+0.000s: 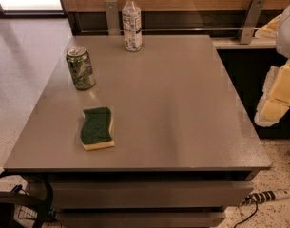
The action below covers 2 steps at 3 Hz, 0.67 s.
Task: Pick blue plastic bottle
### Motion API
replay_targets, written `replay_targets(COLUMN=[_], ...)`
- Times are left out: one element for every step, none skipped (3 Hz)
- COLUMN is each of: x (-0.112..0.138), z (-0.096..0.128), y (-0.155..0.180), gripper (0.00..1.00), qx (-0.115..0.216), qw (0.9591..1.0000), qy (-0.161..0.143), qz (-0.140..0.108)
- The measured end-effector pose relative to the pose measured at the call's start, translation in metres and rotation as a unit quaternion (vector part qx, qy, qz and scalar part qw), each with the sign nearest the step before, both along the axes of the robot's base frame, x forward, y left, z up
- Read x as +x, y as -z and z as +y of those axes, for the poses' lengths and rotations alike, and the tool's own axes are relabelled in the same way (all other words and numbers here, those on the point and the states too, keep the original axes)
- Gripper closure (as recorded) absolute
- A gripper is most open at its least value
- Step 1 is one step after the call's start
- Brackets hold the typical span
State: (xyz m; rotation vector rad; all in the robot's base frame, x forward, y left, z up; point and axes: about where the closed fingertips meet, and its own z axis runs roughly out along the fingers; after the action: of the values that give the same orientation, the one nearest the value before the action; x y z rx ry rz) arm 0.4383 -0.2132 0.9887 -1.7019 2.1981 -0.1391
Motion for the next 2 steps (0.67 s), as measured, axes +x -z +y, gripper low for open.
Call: replay_targets(x=[0.000,0.011], z=[0.000,-0.005], y=[0.000,0.000], gripper=[0.00,0.00], qx=[0.000,0.011], qw=[1.0000,0.9999], qy=[0.000,0.004], qz=[0.000,-0.005])
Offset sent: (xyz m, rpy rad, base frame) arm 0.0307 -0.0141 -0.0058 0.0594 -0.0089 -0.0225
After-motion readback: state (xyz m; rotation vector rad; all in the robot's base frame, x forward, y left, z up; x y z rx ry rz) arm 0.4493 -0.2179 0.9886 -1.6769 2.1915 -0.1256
